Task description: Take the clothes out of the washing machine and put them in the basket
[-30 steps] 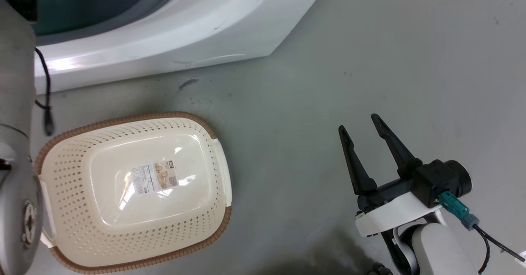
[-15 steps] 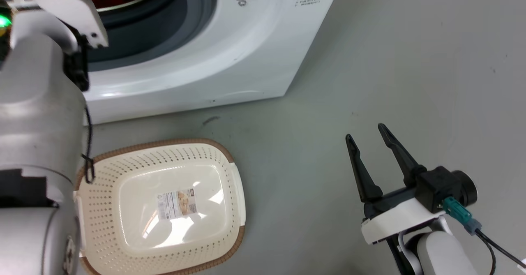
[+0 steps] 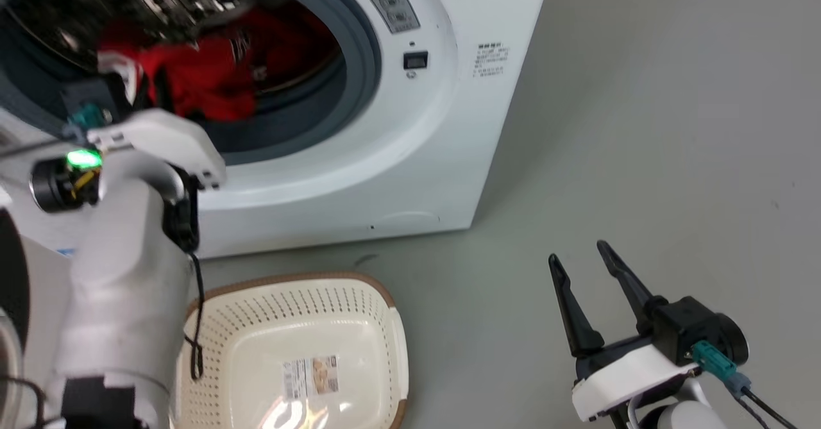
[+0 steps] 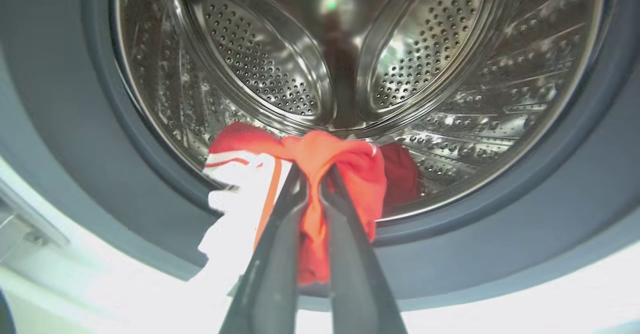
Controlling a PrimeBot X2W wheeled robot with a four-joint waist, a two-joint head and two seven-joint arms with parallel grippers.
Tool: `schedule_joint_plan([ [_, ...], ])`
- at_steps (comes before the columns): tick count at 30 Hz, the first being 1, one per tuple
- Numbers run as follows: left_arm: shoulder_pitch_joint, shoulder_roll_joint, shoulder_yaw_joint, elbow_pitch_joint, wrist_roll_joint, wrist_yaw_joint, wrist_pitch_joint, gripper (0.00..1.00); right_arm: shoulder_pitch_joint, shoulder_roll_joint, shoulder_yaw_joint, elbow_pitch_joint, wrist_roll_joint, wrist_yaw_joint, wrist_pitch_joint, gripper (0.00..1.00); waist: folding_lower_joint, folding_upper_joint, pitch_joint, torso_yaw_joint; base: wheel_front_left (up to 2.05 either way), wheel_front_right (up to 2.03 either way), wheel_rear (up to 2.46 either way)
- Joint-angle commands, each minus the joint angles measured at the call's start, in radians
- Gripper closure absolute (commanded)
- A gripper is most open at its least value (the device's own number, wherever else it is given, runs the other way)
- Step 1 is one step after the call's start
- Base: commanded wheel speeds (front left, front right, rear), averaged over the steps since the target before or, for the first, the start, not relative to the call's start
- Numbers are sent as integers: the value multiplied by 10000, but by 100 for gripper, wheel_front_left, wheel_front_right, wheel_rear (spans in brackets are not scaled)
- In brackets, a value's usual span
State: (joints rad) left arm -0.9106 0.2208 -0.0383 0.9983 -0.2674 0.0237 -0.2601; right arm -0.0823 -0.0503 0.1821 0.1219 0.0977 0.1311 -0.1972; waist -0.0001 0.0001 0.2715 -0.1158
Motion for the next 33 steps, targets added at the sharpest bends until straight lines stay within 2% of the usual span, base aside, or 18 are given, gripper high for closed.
schedule_joint_plan([
  [1, 477, -40, 24, -320, 118, -127, -74, 100, 195, 0, -21, -39, 76, -6, 20, 0, 1, -1, -635, 243, 0, 0, 0],
  [11, 2623, -512, 542, -2429, 494, -441, -64, 100, 822, 1, -49, -209, 170, -5, 285, 0, 1, -1, -1731, 475, 0, 0, 0],
  [20, 4551, -1250, 985, -4958, 855, -684, -54, 100, 1396, 1, -205, -484, 212, -6, 462, 0, 1, -1, -2431, 721, 0, 0, 0],
  [27, 5903, -1617, 532, -6670, 1053, -732, -54, 100, 1706, 1, -493, -624, 209, -5, 536, 0, 1, -1, -2639, 1262, 0, 0, 0],
  [33, 7092, -1687, -72, -7474, 987, -581, -55, 100, 1851, 1, -513, -794, 150, -6, 624, 0, 1, -1, -2590, 1615, 0, 0, 0],
])
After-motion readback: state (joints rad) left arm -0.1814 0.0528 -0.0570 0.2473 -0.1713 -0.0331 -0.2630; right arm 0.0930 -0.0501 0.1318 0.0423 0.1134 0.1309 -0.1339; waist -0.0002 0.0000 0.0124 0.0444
